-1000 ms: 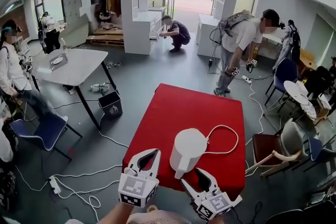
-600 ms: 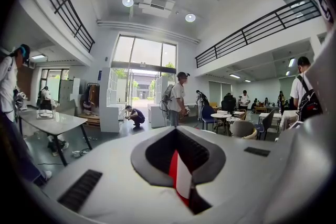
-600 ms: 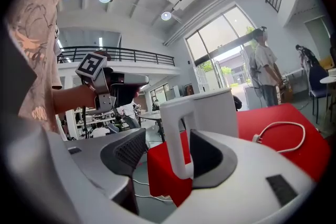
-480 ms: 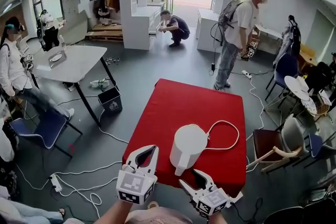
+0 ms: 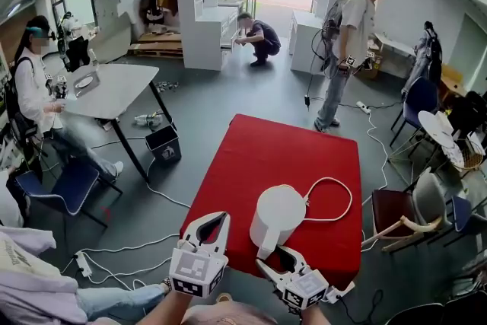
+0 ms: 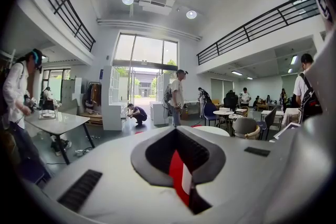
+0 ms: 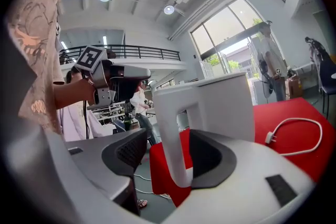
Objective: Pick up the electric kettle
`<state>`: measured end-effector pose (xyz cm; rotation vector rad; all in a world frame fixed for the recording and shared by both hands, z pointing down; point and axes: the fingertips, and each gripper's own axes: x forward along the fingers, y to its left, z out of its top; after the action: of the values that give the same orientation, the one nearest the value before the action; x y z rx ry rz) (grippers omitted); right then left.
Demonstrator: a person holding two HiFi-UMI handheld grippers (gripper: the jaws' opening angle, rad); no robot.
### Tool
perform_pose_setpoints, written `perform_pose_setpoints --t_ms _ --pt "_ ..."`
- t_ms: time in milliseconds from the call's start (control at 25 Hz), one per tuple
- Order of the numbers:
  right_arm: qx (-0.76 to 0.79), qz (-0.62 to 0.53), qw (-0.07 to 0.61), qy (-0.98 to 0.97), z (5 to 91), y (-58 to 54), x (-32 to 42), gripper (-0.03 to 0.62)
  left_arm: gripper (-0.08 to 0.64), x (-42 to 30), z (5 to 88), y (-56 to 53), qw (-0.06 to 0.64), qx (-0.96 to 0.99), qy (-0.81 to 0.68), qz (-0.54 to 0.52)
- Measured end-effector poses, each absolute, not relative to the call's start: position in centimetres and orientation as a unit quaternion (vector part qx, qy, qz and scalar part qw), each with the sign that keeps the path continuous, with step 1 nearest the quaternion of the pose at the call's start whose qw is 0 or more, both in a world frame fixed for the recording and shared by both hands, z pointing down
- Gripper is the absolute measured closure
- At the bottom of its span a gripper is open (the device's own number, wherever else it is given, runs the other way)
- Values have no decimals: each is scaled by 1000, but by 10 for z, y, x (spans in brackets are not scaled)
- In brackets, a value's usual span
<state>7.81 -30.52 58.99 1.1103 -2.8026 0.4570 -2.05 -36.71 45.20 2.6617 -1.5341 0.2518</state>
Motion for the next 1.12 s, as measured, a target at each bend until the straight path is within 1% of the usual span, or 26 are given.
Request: perform_pose_setpoints --t_ms 120,280,440,480,1120 --pt "353 147 47 -923 592 -313 67 345 566 -27 458 -373 33 862 -499 87" --pt "339 138 49 -929 589 -324 50 380 566 -36 464 -379 40 858 -504 93" --pt "339 117 55 -932 589 -337 38 430 566 -39 466 -382 43 855 -508 95" --pt "339 113 55 -932 588 -337 37 466 568 -39 466 -381 43 854 -509 95" --pt "308 91 78 -944 582 -339 31 486 568 -34 465 -374 50 857 -504 99"
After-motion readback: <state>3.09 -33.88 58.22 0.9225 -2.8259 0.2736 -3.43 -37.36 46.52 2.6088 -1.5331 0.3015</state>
